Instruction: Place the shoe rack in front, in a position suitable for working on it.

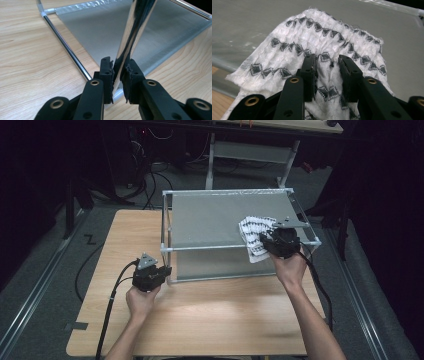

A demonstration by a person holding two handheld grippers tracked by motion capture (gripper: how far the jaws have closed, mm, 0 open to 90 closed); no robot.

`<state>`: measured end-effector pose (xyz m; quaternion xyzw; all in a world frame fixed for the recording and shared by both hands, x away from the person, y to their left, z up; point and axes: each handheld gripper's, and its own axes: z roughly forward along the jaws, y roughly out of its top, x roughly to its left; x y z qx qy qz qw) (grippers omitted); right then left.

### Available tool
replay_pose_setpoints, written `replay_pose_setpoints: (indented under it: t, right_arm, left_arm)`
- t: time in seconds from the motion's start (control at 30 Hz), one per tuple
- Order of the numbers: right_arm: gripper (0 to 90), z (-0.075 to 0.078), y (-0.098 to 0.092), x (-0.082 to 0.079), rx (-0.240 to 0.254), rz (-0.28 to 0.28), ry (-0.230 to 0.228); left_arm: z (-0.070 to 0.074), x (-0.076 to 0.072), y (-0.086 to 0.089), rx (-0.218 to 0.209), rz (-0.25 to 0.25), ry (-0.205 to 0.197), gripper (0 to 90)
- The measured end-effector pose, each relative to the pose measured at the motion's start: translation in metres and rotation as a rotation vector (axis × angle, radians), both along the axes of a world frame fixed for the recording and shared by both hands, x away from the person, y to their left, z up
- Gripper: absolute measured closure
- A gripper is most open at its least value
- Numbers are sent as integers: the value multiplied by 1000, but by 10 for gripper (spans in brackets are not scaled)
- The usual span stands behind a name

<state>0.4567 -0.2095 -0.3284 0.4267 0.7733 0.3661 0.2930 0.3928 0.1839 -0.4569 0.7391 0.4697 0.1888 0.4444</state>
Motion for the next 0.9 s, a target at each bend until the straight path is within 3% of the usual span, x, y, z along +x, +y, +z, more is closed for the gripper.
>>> replay_pose_setpoints:
  t: [0.4,0.9]
  right_arm:
    - [641,-1,19,-4,18,67,0]
    - [573,-4,29,-4,53,89,-4]
  left_arm:
    - [0,0,-6,-7,-12,0,787]
    - [0,3,-14,-3,-31,-5,788]
